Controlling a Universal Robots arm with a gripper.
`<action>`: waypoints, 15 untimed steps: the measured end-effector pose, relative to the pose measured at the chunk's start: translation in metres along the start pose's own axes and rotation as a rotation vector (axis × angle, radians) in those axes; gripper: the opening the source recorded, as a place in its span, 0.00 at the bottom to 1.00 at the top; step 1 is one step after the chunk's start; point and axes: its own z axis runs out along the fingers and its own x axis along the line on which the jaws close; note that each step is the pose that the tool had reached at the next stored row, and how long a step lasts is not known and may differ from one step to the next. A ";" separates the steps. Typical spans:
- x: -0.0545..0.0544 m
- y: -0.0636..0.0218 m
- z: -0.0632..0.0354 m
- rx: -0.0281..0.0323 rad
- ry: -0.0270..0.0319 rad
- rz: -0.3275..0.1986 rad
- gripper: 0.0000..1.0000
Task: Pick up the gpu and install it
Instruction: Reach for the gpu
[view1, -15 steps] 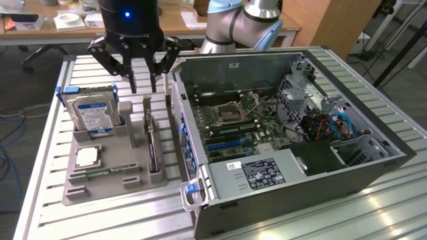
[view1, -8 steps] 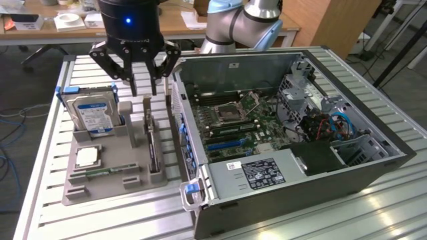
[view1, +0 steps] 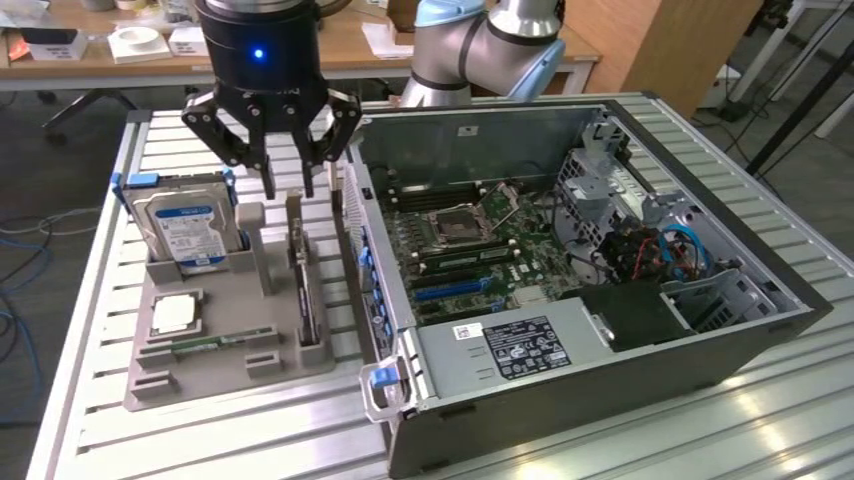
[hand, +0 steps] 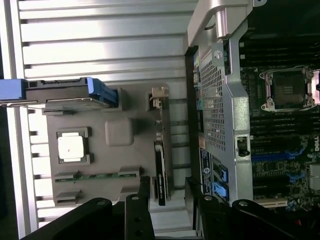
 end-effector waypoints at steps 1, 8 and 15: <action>0.000 -0.0011 0.0000 -0.0001 -0.0001 0.000 0.41; 0.000 -0.0059 0.0003 -0.0002 -0.0002 0.000 0.41; 0.000 -0.0077 0.0092 -0.0002 -0.0002 0.000 0.41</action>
